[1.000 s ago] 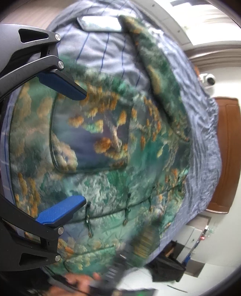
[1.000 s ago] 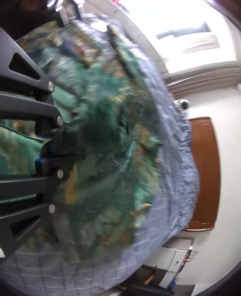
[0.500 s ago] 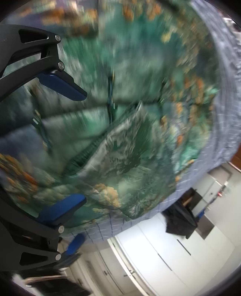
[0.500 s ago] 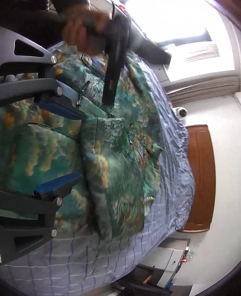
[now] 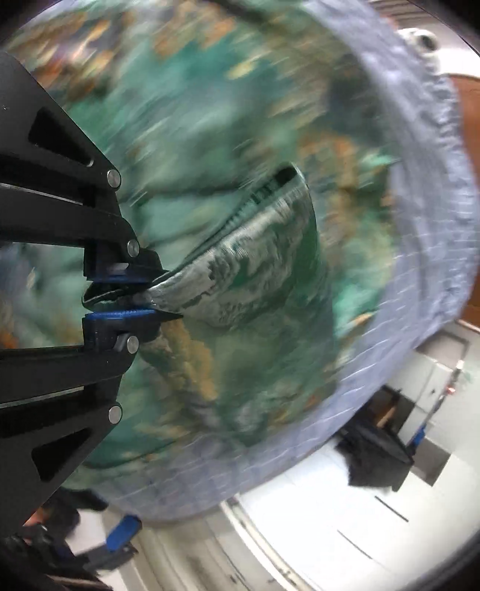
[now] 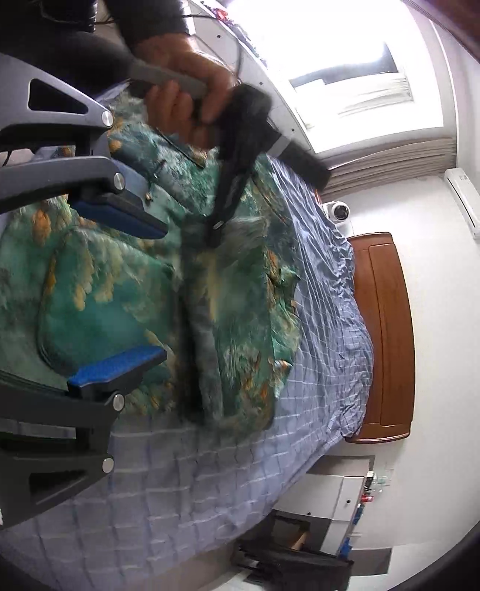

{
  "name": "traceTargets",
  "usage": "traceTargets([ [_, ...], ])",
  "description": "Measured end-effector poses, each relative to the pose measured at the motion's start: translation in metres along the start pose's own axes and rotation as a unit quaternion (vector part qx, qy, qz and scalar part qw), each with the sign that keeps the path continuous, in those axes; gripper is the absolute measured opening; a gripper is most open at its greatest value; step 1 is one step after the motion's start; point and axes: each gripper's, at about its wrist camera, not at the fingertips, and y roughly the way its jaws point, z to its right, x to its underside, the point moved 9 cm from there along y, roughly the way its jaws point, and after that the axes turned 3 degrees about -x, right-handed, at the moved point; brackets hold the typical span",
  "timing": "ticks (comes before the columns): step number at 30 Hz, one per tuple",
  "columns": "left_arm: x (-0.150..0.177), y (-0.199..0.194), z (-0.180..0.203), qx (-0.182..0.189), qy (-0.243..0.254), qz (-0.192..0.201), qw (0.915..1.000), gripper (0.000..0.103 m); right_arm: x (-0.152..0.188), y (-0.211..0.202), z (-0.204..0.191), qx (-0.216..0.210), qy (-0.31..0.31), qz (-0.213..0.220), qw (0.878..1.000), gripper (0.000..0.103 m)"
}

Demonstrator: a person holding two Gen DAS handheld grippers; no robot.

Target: Fold large clothes

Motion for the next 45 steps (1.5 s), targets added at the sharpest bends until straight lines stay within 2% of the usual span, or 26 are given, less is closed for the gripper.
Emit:
traceTargets([
  [4,-0.053,0.005,-0.043,-0.047,-0.005,0.031,0.9984,0.009,-0.033,0.023,0.036,0.028,-0.021,-0.008,0.999,0.061],
  [6,-0.064,0.02,-0.061,-0.055,-0.018,0.023,0.9981,0.009,-0.054,0.042,0.06,0.047,-0.018,-0.011,0.999,0.061],
  [9,-0.053,0.045,-0.075,-0.045,-0.041,-0.003,0.9982,0.009,-0.085,0.088,0.098,0.054,0.018,-0.035,0.998,0.061],
  [12,-0.034,0.061,-0.076,-0.046,-0.033,-0.014,0.9983,0.01,-0.105,0.144,0.125,0.043,0.06,-0.071,0.995,0.034],
  [17,-0.031,0.071,-0.082,-0.034,-0.04,-0.017,0.9985,0.01,-0.118,0.23,0.146,0.019,0.113,-0.111,0.987,0.03],
  [20,-0.03,0.075,-0.085,-0.03,-0.04,-0.02,0.9985,0.011,-0.103,0.276,0.152,0.024,0.124,-0.151,0.98,0.03],
  [22,-0.028,0.077,-0.084,-0.031,-0.038,-0.019,0.9986,0.012,-0.09,0.292,0.153,0.023,0.128,-0.174,0.976,0.03],
  [25,-0.023,0.072,-0.083,-0.04,-0.028,-0.015,0.9987,0.015,-0.089,0.286,0.148,0.028,0.11,-0.168,0.979,0.03],
  [28,-0.021,0.068,-0.083,-0.043,-0.025,-0.011,0.9987,0.017,-0.086,0.258,0.134,0.014,0.099,-0.163,0.981,0.03],
  [33,-0.018,0.067,-0.083,-0.062,-0.014,-0.005,0.998,0.024,-0.051,0.213,0.102,-0.004,0.064,-0.189,0.98,0.03],
  [35,-0.016,0.064,-0.083,-0.073,-0.012,-0.003,0.9972,0.032,-0.038,0.211,0.1,0.002,0.059,-0.2,0.978,0.03],
  [38,-0.01,0.056,-0.086,-0.084,-0.013,-0.003,0.9964,0.052,-0.03,0.229,0.106,0.01,0.076,-0.214,0.974,0.03],
  [39,-0.006,0.049,-0.089,-0.086,-0.013,-0.002,0.9962,0.06,-0.03,0.234,0.108,0.013,0.08,-0.214,0.973,0.03],
  [41,0.003,0.033,-0.097,-0.096,-0.008,0.004,0.9953,0.067,-0.033,0.233,0.108,0.022,0.082,-0.209,0.974,0.03],
  [42,0.01,0.023,-0.106,-0.106,-0.006,0.008,0.9943,0.074,-0.036,0.228,0.105,0.031,0.078,-0.2,0.976,0.03],
  [43,0.014,0.015,-0.114,-0.113,-0.007,0.012,0.9935,0.081,-0.039,0.221,0.102,0.039,0.072,-0.19,0.978,0.033],
  [44,0.021,0.006,-0.127,-0.124,-0.011,0.016,0.9921,0.083,-0.041,0.213,0.099,0.044,0.067,-0.182,0.98,0.036],
  [45,0.027,-0.003,-0.141,-0.134,-0.017,0.018,0.9907,0.085,-0.043,0.203,0.094,0.045,0.064,-0.171,0.982,0.047],
])
